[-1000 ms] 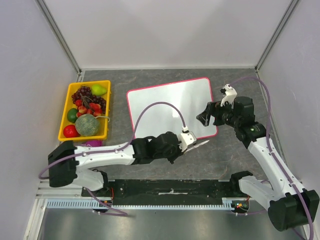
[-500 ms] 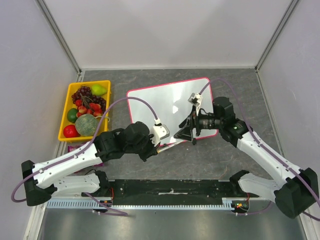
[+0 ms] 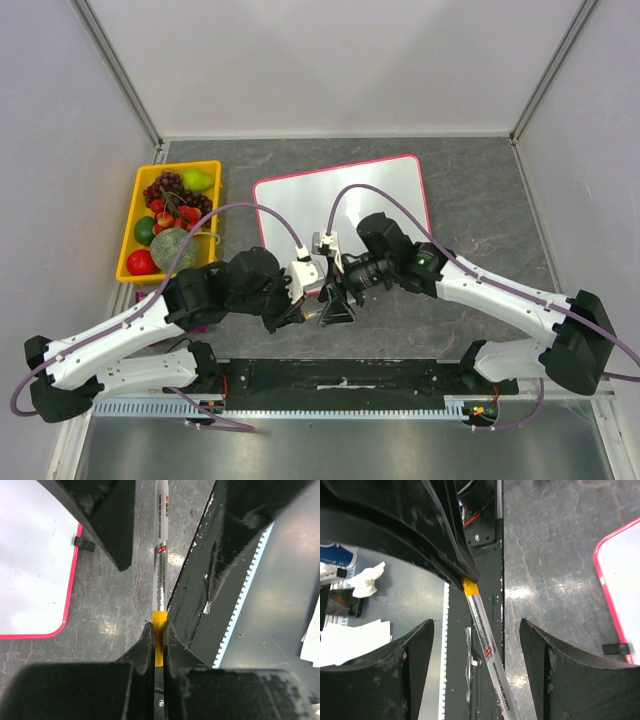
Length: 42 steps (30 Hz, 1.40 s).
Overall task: Write a sentence on the whiteboard
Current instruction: Pick up the whiteboard marker at the center of the board.
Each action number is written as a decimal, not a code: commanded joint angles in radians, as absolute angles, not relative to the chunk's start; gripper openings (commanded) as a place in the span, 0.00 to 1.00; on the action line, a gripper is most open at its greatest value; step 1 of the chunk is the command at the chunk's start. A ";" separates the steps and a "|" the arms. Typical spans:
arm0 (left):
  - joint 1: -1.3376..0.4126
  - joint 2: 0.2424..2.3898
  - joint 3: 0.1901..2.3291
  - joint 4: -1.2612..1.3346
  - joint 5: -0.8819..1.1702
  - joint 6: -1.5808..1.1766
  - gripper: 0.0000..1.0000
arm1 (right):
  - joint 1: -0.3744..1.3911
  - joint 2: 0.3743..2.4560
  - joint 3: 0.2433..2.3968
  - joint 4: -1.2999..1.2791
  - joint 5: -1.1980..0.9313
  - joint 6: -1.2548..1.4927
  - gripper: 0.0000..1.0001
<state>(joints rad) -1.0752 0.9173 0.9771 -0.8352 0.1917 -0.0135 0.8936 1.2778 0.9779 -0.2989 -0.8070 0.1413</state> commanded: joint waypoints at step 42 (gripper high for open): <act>-0.862 0.897 0.736 0.233 0.227 -0.752 0.86 | 0.827 0.859 0.488 0.598 -0.301 0.913 0.00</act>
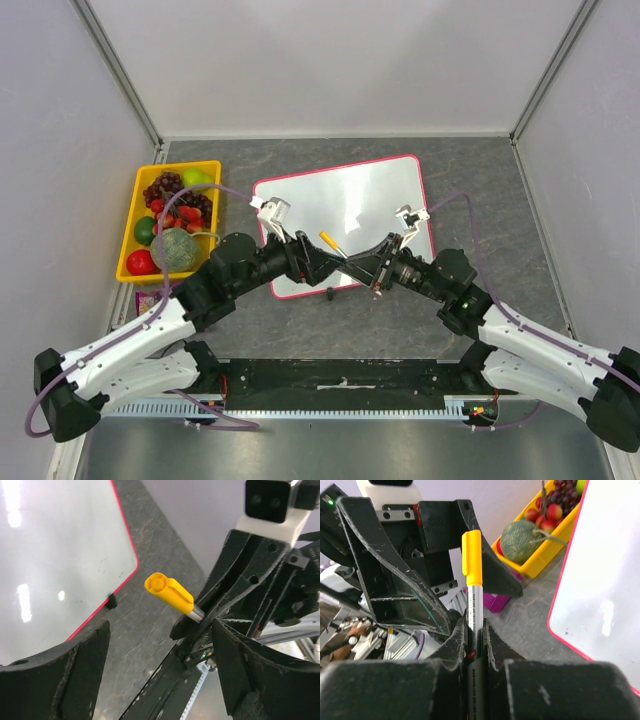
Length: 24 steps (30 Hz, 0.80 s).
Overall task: Write a sentence on the whiteboard
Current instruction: Pick up the whiteboard marker at the center of the board.
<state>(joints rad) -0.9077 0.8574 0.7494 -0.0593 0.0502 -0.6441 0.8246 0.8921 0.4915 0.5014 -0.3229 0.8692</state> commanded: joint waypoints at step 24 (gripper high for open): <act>-0.819 0.959 0.913 -0.202 0.187 -0.457 0.02 | 0.821 0.845 0.660 0.117 -0.226 0.603 0.98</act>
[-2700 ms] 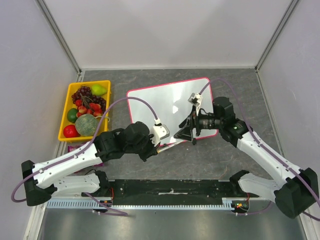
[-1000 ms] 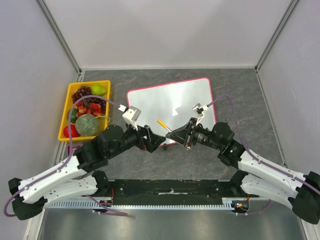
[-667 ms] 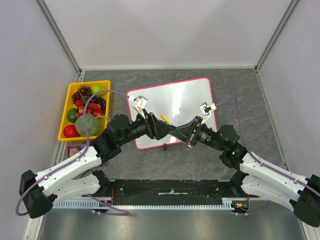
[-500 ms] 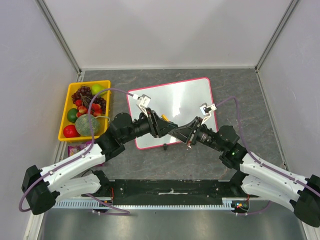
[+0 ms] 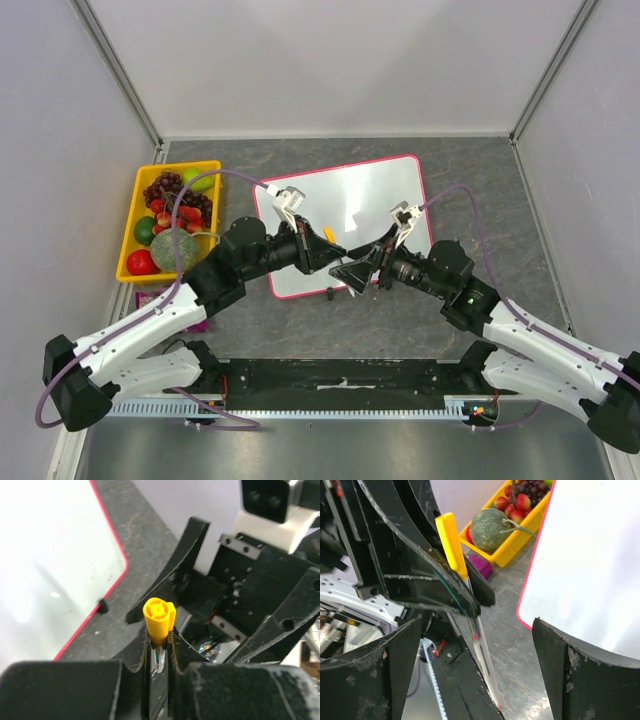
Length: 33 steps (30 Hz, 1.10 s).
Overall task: Write a sentence on the whiteboard
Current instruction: Pick up the whiteboard marker at the center of the board.
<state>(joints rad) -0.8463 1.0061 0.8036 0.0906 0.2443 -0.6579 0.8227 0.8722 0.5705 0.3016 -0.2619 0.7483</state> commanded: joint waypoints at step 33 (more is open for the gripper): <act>-0.745 0.934 1.074 -0.426 0.749 -0.247 0.02 | 0.882 1.203 0.689 0.569 -0.945 0.713 0.32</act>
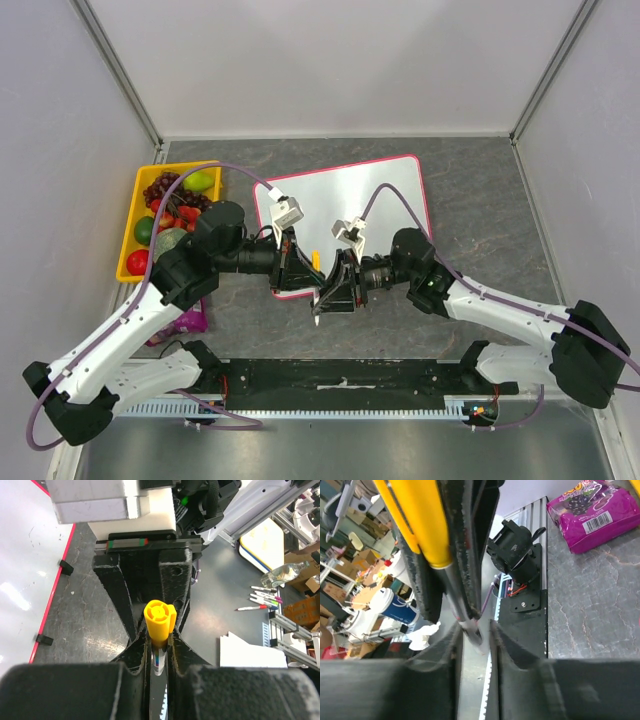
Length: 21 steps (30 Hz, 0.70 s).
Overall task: Write a sentence on the whiteboard
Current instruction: Pick up the whiteboard marker at the center of the board.
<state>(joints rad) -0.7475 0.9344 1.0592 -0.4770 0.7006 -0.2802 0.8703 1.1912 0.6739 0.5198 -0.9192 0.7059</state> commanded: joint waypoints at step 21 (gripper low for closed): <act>-0.744 0.779 0.965 -0.482 0.381 -0.350 0.96 | 0.851 1.166 0.701 0.374 -0.632 0.687 0.00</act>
<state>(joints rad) -0.7429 0.8612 0.9993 -0.4801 0.5617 -0.2878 0.8783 1.2037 0.6724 0.4355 -0.7803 0.6800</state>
